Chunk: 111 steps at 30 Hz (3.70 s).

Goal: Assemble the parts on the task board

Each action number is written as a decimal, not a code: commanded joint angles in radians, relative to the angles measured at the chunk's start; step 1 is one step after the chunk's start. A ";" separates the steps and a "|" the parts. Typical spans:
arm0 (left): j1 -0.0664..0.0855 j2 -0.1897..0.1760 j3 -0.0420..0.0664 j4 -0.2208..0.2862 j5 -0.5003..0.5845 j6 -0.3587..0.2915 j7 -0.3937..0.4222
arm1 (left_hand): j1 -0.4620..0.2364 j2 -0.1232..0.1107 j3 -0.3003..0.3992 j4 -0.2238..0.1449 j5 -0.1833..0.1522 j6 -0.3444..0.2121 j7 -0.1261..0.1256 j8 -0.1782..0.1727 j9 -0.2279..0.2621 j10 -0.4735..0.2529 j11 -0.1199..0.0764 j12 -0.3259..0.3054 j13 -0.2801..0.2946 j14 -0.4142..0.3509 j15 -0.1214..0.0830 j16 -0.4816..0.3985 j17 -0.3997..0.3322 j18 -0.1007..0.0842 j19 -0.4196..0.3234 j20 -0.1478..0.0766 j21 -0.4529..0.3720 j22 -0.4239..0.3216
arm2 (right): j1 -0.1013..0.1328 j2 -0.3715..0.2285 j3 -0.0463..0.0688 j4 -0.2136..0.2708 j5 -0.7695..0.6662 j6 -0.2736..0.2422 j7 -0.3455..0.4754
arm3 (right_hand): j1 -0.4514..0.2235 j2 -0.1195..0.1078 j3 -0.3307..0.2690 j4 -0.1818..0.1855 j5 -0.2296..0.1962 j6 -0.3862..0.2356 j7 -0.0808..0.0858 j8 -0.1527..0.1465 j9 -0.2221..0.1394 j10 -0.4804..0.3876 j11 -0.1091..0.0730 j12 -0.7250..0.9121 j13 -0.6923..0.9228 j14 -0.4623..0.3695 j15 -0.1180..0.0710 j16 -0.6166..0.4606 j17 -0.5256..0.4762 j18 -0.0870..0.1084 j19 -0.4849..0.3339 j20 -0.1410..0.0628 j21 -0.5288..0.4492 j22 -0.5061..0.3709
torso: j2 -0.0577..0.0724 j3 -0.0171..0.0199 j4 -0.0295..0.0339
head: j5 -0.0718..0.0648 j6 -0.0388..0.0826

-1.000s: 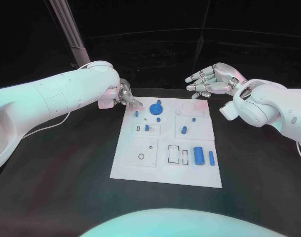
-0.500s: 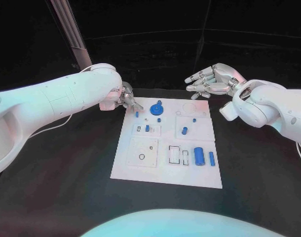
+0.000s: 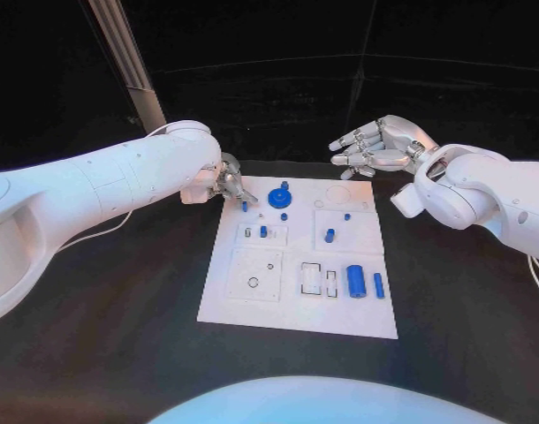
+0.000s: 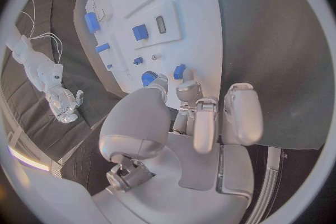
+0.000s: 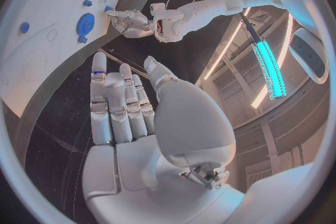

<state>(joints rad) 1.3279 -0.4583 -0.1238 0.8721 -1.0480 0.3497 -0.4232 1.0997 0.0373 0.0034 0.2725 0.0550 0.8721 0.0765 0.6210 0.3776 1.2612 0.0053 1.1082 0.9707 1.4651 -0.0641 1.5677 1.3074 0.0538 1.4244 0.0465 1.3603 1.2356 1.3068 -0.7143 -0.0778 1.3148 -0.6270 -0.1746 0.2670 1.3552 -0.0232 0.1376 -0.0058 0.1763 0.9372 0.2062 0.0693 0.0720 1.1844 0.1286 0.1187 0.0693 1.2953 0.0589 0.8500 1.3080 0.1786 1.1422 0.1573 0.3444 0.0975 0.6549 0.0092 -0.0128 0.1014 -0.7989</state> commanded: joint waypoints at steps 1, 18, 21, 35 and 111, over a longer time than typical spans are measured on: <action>0.000 0.001 0.000 0.001 -0.010 0.001 0.020 | 0.016 0.002 0.002 -0.008 -0.001 0.008 -0.001 -0.006 -0.001 -0.001 -0.003 0.005 -0.001 0.106 0.004 0.003 0.263 0.017 0.006 0.003 0.005 0.002 | 0.002 0.001 0.001 0.000 0.000 0.002 0.006 | -0.011 0.001 0.001 0.006 0.005 -0.005 -0.001 -0.002 0.001 -0.005 -0.001 0.003 -0.001 -0.004 0.001 0.003 0.094 0.003 0.001 0.003 -0.004 -0.002 | 0.000 0.0006 0.0006 | -0.002 0.000; 0.000 0.005 0.000 -0.001 -0.010 -0.016 0.015 | 0.115 0.050 0.069 -0.067 -0.001 0.013 -0.005 -0.007 -0.010 -0.003 -0.008 0.004 -0.009 0.106 0.000 0.003 0.263 0.016 0.006 0.000 0.004 0.004 | 0.002 0.004 0.001 -0.001 0.000 0.002 0.006 | -0.011 0.001 0.001 0.006 0.005 -0.005 -0.001 -0.002 0.001 -0.005 -0.001 0.003 -0.001 -0.004 0.001 0.003 0.094 0.003 0.001 0.003 -0.004 -0.002 | 0.000 -0.0003 -0.0003 | 0.001 -0.001; 0.000 0.006 0.000 -0.001 -0.010 -0.020 0.014 | 0.128 0.055 0.083 -0.078 -0.001 0.015 -0.007 -0.006 -0.010 -0.004 -0.009 0.004 -0.010 0.106 -0.001 0.003 0.263 0.016 0.007 -0.001 0.005 0.005 | 0.002 0.004 0.001 -0.001 0.000 0.003 0.006 | -0.011 0.001 0.001 0.006 0.005 -0.005 -0.001 -0.002 0.001 -0.005 -0.001 0.003 -0.001 -0.004 0.001 0.003 0.094 0.003 0.001 0.003 -0.004 -0.002 | 0.001 -0.0002 -0.0002 | 0.000 -0.003; 0.000 -0.002 0.000 0.012 -0.010 -0.043 0.026 | 0.194 0.022 0.437 -0.242 0.000 -0.003 -0.005 0.015 -0.005 -0.003 -0.013 -0.014 -0.031 0.106 -0.001 0.003 0.263 0.016 0.008 -0.004 0.005 0.012 | 0.002 0.004 0.001 -0.001 0.000 0.004 0.005 | -0.010 0.003 0.001 0.007 0.007 -0.005 -0.001 -0.002 0.002 -0.005 -0.001 0.006 0.000 -0.003 0.001 0.003 0.096 0.003 0.003 0.004 -0.005 -0.002 | 0.000 -0.0001 0.0005 | 0.001 -0.006; -0.067 -0.300 -0.022 0.522 -0.119 -0.292 0.037 | 0.056 -0.092 0.692 -0.326 0.087 0.024 -0.020 0.073 0.018 0.046 -0.025 0.008 -0.017 0.106 -0.013 0.003 0.263 0.009 0.027 -0.012 0.026 0.049 | -0.001 -0.009 0.000 -0.014 0.000 0.016 0.004 | -0.009 0.004 0.001 0.007 0.011 -0.005 -0.001 -0.001 0.002 -0.008 -0.001 0.008 -0.001 -0.004 0.000 0.000 0.098 0.003 0.005 0.004 -0.008 -0.004 | -0.001 0.0001 0.0042 | 0.024 -0.027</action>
<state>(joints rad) 1.2599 -0.7567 -0.1454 1.3929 -1.1565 0.0285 -0.3730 1.1524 -0.0599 0.5718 0.0633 0.1393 0.8934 0.0588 0.6898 0.3940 1.3031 -0.0211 1.1111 0.9527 1.4650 -0.0713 1.5677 1.3074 0.0540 1.4444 0.0340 1.3843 1.2859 1.3042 -0.7233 -0.0782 1.3011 -0.6279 -0.1655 0.2648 1.3553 -0.0232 0.1404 -0.0030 0.1803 0.9372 0.2062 0.0693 0.0727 1.1844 0.1286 0.1228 0.0695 1.2953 0.0589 0.8499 1.3073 0.1786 1.1422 0.1573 0.3398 0.0949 0.6541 0.0091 -0.0086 0.1251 -0.8259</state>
